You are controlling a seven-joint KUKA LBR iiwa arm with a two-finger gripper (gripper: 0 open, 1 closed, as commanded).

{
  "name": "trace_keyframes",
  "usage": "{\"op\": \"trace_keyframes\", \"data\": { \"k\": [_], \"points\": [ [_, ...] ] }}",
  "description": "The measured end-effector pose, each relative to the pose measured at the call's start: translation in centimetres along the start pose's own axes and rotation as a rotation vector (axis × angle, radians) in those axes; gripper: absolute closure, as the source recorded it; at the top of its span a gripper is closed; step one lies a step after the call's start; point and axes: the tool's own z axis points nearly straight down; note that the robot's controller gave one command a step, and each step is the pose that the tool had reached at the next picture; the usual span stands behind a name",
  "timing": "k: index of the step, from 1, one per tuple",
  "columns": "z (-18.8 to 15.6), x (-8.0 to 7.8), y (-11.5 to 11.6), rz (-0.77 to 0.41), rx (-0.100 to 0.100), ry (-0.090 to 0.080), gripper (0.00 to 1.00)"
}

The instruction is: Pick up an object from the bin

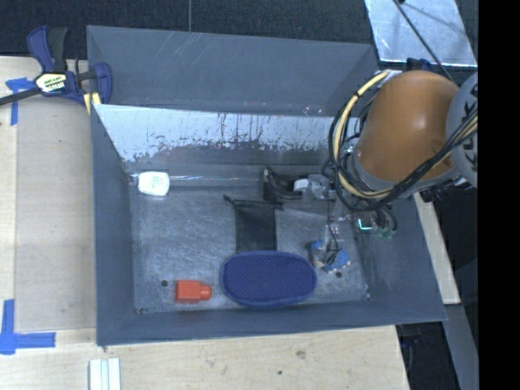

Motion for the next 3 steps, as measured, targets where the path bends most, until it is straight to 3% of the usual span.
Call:
{"op": "trace_keyframes", "data": {
  "k": [1, 2, 3],
  "points": [
    [8.2, 0.9, -6.0, -0.223, 0.001, -0.001, 0.0],
    [12.3, 1.1, -7.1, -0.117, 0.0, -0.003, 0.0],
    [12.1, 1.0, -7.1, -0.119, 0.0, -0.005, 1.0]
  ]
}}
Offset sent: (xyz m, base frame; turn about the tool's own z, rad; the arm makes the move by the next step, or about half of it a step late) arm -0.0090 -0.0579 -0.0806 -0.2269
